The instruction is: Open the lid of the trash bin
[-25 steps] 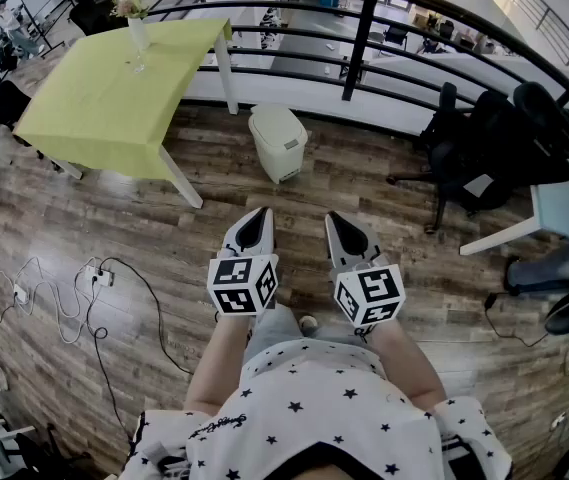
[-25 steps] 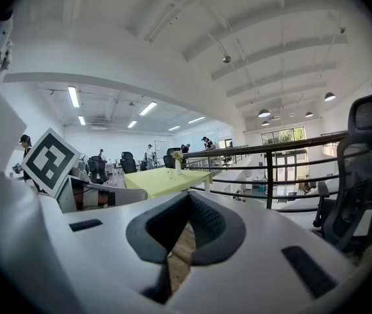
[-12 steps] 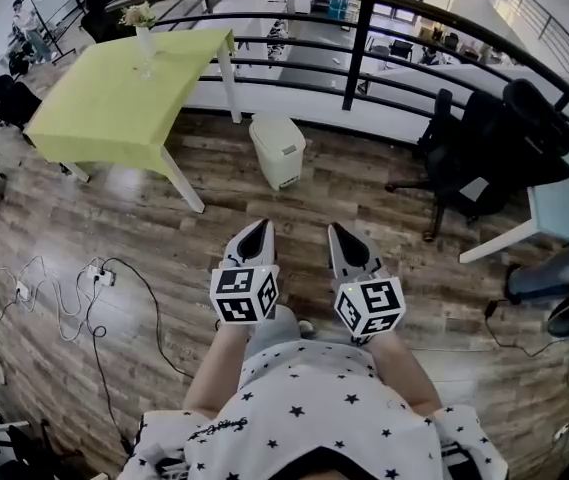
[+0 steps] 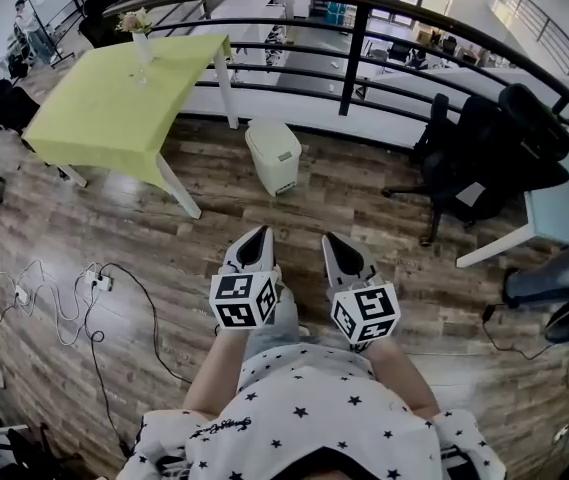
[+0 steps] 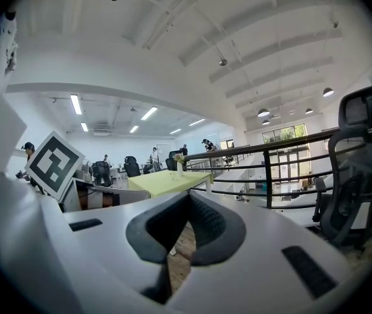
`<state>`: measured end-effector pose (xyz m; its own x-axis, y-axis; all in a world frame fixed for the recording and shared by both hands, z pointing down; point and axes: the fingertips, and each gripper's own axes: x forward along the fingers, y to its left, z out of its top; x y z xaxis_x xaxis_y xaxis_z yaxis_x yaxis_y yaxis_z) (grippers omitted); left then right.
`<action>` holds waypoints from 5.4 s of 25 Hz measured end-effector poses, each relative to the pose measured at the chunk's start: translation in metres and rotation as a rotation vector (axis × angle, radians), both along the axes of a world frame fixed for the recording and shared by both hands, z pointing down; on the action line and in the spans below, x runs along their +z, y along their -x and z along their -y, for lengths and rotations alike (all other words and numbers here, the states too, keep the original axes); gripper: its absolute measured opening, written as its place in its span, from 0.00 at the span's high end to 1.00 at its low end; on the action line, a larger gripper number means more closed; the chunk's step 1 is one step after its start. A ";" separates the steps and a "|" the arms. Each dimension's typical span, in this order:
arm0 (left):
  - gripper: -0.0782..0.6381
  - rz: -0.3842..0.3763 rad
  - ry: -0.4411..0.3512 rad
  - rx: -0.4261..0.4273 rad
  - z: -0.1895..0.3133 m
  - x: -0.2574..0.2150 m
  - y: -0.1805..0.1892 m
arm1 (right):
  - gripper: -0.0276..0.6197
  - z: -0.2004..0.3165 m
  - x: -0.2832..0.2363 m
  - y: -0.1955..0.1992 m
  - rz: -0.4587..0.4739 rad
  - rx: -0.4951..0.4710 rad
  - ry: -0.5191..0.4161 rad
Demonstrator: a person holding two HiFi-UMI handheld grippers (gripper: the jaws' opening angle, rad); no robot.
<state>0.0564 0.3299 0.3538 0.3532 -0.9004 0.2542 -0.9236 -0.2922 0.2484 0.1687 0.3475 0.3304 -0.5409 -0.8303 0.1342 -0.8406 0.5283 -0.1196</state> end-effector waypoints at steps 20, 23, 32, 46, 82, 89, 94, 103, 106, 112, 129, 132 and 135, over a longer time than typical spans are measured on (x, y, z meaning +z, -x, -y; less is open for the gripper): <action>0.87 -0.016 0.036 -0.006 0.142 0.017 0.034 | 0.97 0.142 0.014 0.026 -0.001 0.018 0.032; 0.87 -0.015 0.041 -0.012 0.173 0.016 0.047 | 0.97 0.176 0.012 0.038 -0.005 0.012 0.037; 0.88 -0.005 0.058 -0.013 0.256 0.016 0.092 | 0.97 0.264 0.007 0.080 -0.029 0.012 0.046; 0.88 -0.009 0.089 0.025 0.368 0.036 0.144 | 0.97 0.378 0.025 0.131 -0.044 0.028 0.094; 0.88 -0.058 0.350 -0.099 0.524 0.208 0.152 | 0.97 0.576 0.250 0.114 -0.178 -0.040 0.397; 0.87 -0.058 0.385 -0.097 0.536 0.244 0.143 | 0.97 0.594 0.330 0.104 -0.219 -0.038 0.499; 0.87 -0.066 0.408 -0.106 0.543 0.264 0.142 | 0.97 0.601 0.391 0.103 -0.287 -0.060 0.574; 0.88 -0.074 0.426 -0.127 0.552 0.291 0.147 | 0.97 0.604 0.483 0.105 -0.390 -0.104 0.682; 0.88 -0.080 0.433 -0.127 0.553 0.302 0.146 | 0.97 0.605 0.505 0.107 -0.407 -0.118 0.708; 0.87 -0.095 0.451 -0.143 0.551 0.321 0.147 | 0.97 0.601 0.545 0.110 -0.461 -0.156 0.751; 0.87 -0.110 0.495 -0.174 0.538 0.361 0.162 | 0.97 0.597 0.601 0.116 -0.554 -0.221 0.786; 0.88 -0.117 0.496 -0.171 0.537 0.364 0.159 | 0.97 0.596 0.603 0.116 -0.540 -0.223 0.789; 0.88 -0.124 0.498 -0.168 0.537 0.366 0.156 | 0.97 0.595 0.605 0.116 -0.524 -0.212 0.811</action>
